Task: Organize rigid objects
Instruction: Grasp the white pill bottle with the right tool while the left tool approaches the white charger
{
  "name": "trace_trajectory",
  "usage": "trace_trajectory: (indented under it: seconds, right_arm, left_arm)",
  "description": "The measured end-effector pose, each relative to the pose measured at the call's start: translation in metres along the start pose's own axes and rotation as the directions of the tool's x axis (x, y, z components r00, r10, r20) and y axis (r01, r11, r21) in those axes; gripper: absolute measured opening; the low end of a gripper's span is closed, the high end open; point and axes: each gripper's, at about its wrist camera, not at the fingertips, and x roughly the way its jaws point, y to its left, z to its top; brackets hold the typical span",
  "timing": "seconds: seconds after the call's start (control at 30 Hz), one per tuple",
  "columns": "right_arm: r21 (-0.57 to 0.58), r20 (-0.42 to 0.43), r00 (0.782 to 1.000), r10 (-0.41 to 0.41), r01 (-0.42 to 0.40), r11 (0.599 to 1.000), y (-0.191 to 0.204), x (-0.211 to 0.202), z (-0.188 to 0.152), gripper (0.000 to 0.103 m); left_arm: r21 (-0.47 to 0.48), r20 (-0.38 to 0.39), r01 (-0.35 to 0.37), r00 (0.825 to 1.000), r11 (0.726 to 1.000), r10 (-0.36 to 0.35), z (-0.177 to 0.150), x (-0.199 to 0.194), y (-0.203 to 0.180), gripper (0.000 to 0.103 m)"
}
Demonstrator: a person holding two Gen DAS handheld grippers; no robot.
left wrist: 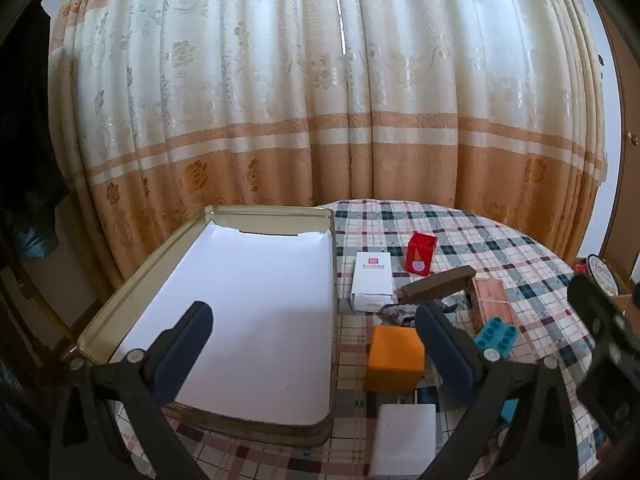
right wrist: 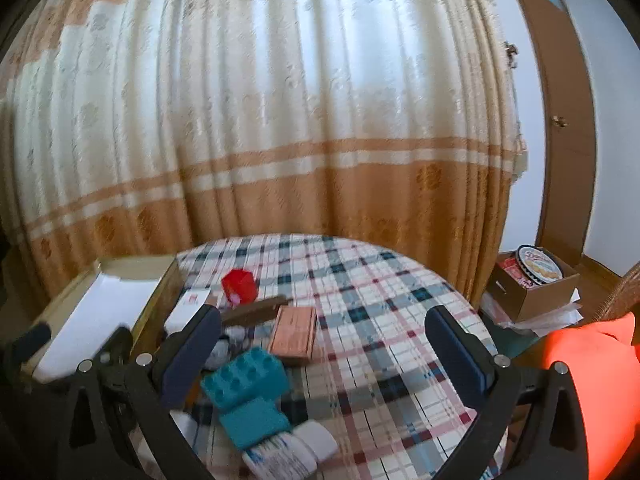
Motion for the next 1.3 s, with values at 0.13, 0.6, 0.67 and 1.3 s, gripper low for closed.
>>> trace_trajectory:
  seconds: [0.13, 0.6, 0.67, 1.3]
  right_arm:
    - [-0.011, -0.064, 0.998, 0.025, -0.026, 1.000, -0.009, 0.002, -0.006, 0.103]
    - [-0.027, -0.225, 0.964, 0.144, -0.154, 0.988, -0.016, 0.006, -0.026, 0.095]
    - [-0.079, -0.254, 0.956, 0.147, -0.172, 0.982, -0.005, 0.007, -0.031, 0.095]
    - [-0.093, -0.423, 0.888, 0.179, -0.240, 0.966, -0.002, 0.027, -0.051, 0.089]
  left_arm:
    - [0.001, -0.004, 0.001, 1.000, 1.000, -0.001, 0.002, 0.001, 0.002, 0.103]
    - [-0.057, -0.028, 0.026, 0.999, 0.998, -0.027, -0.006, -0.012, 0.020, 0.103]
    - [-0.075, -0.065, 0.029, 0.997, 0.997, -0.034, -0.013, -0.010, 0.027, 0.103]
    - [0.111, -0.097, 0.034, 0.995, 0.993, -0.023, -0.034, -0.013, 0.001, 0.102]
